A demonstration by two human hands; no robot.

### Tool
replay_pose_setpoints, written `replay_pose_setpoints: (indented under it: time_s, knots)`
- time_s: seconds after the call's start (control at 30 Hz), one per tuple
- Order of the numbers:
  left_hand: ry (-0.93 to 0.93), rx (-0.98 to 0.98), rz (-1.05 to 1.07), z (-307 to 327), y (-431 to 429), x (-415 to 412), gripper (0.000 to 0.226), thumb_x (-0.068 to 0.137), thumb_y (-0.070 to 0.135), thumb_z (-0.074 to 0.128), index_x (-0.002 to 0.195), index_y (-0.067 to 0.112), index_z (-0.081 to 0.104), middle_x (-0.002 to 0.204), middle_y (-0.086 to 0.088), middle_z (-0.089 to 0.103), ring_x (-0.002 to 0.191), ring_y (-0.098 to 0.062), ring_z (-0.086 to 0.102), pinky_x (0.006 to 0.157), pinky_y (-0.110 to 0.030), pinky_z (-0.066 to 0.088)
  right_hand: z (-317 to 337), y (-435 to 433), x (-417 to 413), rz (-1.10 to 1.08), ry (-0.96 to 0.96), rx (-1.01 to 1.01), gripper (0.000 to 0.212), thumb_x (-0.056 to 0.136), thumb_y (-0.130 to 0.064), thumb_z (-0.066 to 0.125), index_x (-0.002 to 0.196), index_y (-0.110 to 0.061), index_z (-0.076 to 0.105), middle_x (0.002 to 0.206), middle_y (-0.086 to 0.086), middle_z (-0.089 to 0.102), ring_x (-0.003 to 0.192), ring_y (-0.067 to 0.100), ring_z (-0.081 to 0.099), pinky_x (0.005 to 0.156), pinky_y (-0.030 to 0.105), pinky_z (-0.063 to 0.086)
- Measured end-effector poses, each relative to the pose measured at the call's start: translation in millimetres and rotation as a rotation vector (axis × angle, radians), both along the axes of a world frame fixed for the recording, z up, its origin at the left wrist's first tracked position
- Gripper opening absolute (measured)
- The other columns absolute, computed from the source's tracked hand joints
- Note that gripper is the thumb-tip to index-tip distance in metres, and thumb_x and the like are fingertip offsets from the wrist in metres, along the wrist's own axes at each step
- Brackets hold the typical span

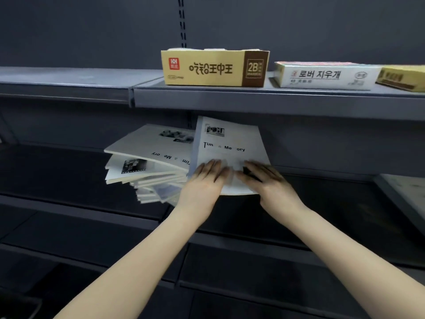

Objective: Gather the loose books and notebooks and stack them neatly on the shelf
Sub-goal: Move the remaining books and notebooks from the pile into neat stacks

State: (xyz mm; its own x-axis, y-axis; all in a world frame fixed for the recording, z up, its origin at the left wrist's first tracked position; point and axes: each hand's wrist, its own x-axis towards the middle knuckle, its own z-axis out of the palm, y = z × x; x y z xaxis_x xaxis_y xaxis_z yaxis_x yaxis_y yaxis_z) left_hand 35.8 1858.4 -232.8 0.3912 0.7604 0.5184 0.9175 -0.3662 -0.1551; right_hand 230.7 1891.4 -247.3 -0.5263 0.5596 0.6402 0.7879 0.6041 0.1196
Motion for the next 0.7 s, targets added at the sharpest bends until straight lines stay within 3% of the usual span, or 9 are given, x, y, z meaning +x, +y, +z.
replay_pose_setpoints:
  time_s: [0.07, 0.2, 0.3, 0.43, 0.47, 0.53, 0.6, 0.67, 0.7]
  knots:
    - [-0.001, 0.011, -0.023, 0.3, 2.4, 20.9, 0.052, 0.06, -0.003, 0.05, 0.107, 0.004, 0.07, 0.11, -0.019, 0.068, 0.102, -0.033, 0.066, 0.087, -0.044, 0.051, -1.5, 0.1, 19.1, -0.016, -0.005, 0.04, 0.076, 0.051, 0.027, 0.052, 0.115, -0.012, 0.067, 0.117, 0.017, 0.065, 0.109, 0.037, 0.062, 0.092, 0.052, 0.045]
    - [-0.084, -0.031, -0.077, -3.8, 4.7, 65.9, 0.066, 0.066, 0.0, 0.021, 0.113, 0.006, 0.068, 0.112, -0.016, 0.067, 0.102, -0.032, 0.066, 0.086, -0.044, 0.053, 3.2, -6.5, 65.0, -0.061, -0.033, 0.098, 0.066, 0.066, 0.008, 0.026, 0.109, -0.015, 0.071, 0.111, 0.014, 0.068, 0.104, 0.033, 0.065, 0.092, 0.048, 0.048]
    - [-0.077, -0.051, -0.147, -10.6, 7.5, 106.1, 0.06, 0.065, -0.007, 0.042, 0.118, 0.008, 0.065, 0.116, -0.019, 0.065, 0.105, -0.035, 0.064, 0.087, -0.048, 0.051, 1.2, -16.5, 105.0, -0.133, -0.049, 0.072, 0.063, 0.067, 0.004, 0.028, 0.108, -0.016, 0.072, 0.11, 0.013, 0.069, 0.104, 0.031, 0.065, 0.093, 0.045, 0.048]
    - [-0.066, -0.101, -0.206, -13.4, 13.3, 162.2, 0.077, 0.046, -0.014, 0.074, 0.118, 0.01, 0.066, 0.119, -0.017, 0.064, 0.106, -0.034, 0.064, 0.086, -0.041, 0.05, -6.2, -30.7, 161.1, -0.258, -0.052, 0.034, 0.063, 0.068, 0.003, 0.029, 0.111, -0.018, 0.07, 0.113, 0.012, 0.068, 0.106, 0.029, 0.064, 0.096, 0.043, 0.046]
    - [-0.08, -0.14, -0.243, -12.5, 13.3, 176.5, 0.079, 0.052, -0.015, 0.074, 0.125, 0.01, 0.06, 0.127, -0.019, 0.059, 0.114, -0.035, 0.059, 0.093, -0.039, 0.044, -6.8, -34.6, 174.9, -0.287, -0.05, 0.028, 0.063, 0.068, 0.003, 0.029, 0.112, -0.017, 0.07, 0.113, 0.012, 0.068, 0.106, 0.029, 0.065, 0.096, 0.043, 0.045]
    - [-0.072, -0.196, -0.308, -11.0, 13.5, 204.0, 0.077, 0.08, -0.012, 0.057, 0.147, 0.017, 0.031, 0.153, -0.015, 0.028, 0.14, -0.031, 0.029, 0.111, -0.033, 0.02, -6.9, -42.7, 200.3, -0.341, -0.046, 0.027, 0.06, 0.069, 0.003, 0.031, 0.11, -0.017, 0.071, 0.111, 0.013, 0.069, 0.103, 0.029, 0.066, 0.094, 0.043, 0.047]
    - [-0.036, -0.251, -0.327, -15.7, 18.9, 230.1, 0.07, 0.093, -0.005, 0.037, 0.151, 0.023, 0.008, 0.159, -0.007, 0.005, 0.146, -0.023, 0.005, 0.115, -0.029, 0.003, -7.7, -51.0, 225.2, -0.393, -0.043, 0.022, 0.057, 0.07, 0.001, 0.033, 0.108, -0.016, 0.072, 0.109, 0.014, 0.069, 0.099, 0.029, 0.067, 0.091, 0.043, 0.05]
    - [-0.064, -0.246, -0.396, -19.7, 21.8, 257.0, 0.067, 0.092, -0.006, 0.035, 0.151, 0.019, 0.015, 0.158, -0.01, 0.011, 0.146, -0.026, 0.009, 0.115, -0.03, 0.003, -10.8, -59.4, 250.5, -0.458, -0.056, -0.005, 0.057, 0.068, 0.001, 0.033, 0.107, -0.017, 0.072, 0.107, 0.014, 0.07, 0.097, 0.03, 0.068, 0.088, 0.041, 0.051]
    - [-0.048, -0.232, -0.432, -21.5, 22.6, 270.5, 0.064, 0.089, -0.008, 0.034, 0.148, 0.016, 0.026, 0.155, -0.014, 0.023, 0.143, -0.03, 0.02, 0.114, -0.032, 0.009, -12.7, -63.6, 263.0, -0.487, -0.063, -0.017, 0.059, 0.067, 0.001, 0.033, 0.108, -0.016, 0.072, 0.107, 0.013, 0.07, 0.097, 0.03, 0.068, 0.089, 0.038, 0.051]
